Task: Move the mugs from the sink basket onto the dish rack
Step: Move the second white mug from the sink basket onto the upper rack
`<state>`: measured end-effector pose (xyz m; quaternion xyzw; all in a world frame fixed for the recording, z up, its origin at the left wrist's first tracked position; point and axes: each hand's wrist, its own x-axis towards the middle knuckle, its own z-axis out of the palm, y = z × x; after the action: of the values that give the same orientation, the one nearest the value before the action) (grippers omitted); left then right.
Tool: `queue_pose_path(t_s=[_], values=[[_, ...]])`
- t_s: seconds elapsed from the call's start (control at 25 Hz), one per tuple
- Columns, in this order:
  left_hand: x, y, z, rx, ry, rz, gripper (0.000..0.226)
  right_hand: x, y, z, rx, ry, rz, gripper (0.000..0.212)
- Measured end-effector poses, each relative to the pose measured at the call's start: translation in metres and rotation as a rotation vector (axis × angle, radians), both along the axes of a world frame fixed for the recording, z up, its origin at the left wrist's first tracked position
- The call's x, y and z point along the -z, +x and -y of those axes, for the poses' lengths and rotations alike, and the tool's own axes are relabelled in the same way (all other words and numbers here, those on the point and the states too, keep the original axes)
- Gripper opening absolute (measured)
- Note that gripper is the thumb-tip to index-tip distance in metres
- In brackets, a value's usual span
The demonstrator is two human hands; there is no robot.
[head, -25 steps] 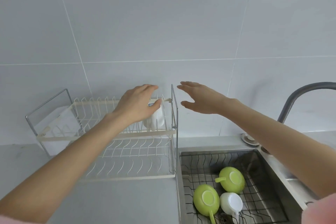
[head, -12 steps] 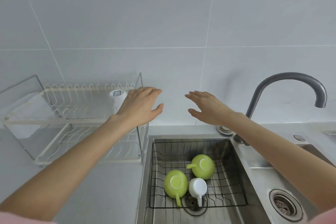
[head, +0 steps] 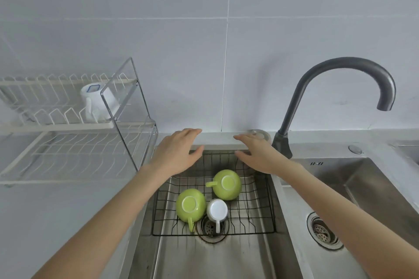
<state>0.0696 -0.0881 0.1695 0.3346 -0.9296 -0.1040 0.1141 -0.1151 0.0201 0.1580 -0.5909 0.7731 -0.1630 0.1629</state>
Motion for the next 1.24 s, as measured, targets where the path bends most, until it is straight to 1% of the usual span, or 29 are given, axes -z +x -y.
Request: queue_pose_path(t_s=[0.12, 0.4, 0.6, 0.76, 0.92, 1.04, 1.16, 1.24], values=[[0.032, -0.009, -0.004, -0.036, 0.114, -0.031, 0.05, 0.034, -0.01, -0.003, 0.022, 0.049, 0.082, 0.05], [0.109, -0.024, -0.013, -0.122, 0.408, 0.024, 0.05, 0.113, -0.014, -0.011, 0.1, 0.199, 0.285, 0.05], [0.159, -0.03, -0.019, -0.191, 0.568, 0.06, 0.05, 0.156, -0.006, -0.009, 0.15, 0.279, 0.408, 0.05], [0.2, -0.034, -0.024, -0.287, 0.741, 0.065, 0.052, 0.188, 0.004, -0.004, 0.207, 0.336, 0.515, 0.049], [0.232, -0.037, -0.029, -0.338, 0.813, 0.11, 0.056, 0.214, 0.013, 0.001, 0.329, 0.427, 0.639, 0.048], [0.247, -0.042, -0.03, -0.357, 0.843, 0.1, 0.056, 0.228, 0.017, 0.003, 0.372, 0.455, 0.656, 0.047], [0.257, -0.043, -0.03, -0.359, 0.839, 0.081, 0.047, 0.238, 0.017, 0.004, 0.396, 0.46, 0.683, 0.05], [0.261, -0.043, -0.029, -0.394, 0.871, 0.038, 0.04, 0.243, 0.019, 0.005, 0.398, 0.454, 0.715, 0.052]])
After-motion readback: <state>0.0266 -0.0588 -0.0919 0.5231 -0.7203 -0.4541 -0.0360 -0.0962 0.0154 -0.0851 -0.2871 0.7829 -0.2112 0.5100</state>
